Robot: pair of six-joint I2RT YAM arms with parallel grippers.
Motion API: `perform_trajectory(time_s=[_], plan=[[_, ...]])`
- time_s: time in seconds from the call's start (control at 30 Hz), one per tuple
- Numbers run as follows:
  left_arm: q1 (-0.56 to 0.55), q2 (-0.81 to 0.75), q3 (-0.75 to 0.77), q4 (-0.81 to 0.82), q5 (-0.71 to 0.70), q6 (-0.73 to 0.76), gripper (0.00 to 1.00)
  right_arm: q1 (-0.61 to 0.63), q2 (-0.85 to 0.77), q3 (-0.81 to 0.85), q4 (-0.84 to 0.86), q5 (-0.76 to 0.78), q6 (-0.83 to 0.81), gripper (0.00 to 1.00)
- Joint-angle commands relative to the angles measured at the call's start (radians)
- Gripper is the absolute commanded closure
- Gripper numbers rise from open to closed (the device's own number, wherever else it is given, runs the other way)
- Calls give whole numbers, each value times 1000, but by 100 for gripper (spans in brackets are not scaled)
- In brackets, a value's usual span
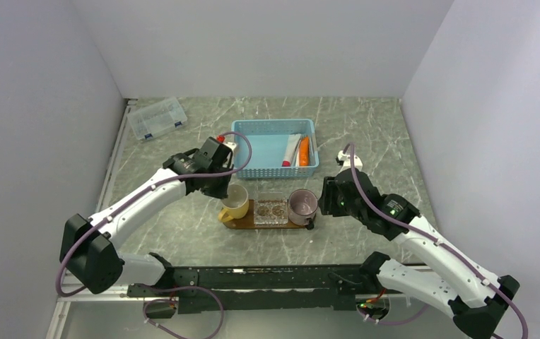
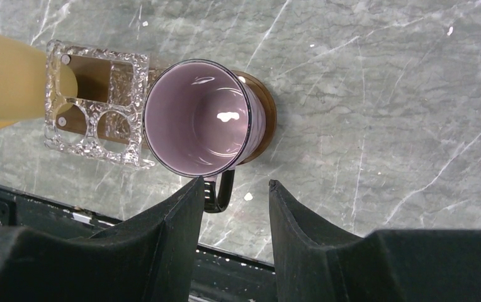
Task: Prepare toiletry sets of a toothbrush and toothpaste on the tray
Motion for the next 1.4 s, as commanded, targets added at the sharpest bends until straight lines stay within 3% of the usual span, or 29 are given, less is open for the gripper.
perform_trajectory(time_s=[0.0,0.6,0.97,1.17,1.3,1.37], plan=[[-4,-1,7,80,30,-23,100,5,-2,-4,18,-2,11,55],[-20,4,-46,103,30,-41,100,5,5,-11,28,-3,7,55],[-28,-15,-51,100,30,-40,67,4,10,-12,35,-7,9,55],[-35,-26,-9,76,23,-31,57,5,25,10,38,-1,3,53],[-36,-61,35,48,-9,-25,39,5,58,51,39,5,-7,51],[-36,-82,58,29,-30,-17,35,4,77,73,44,10,-13,49]])
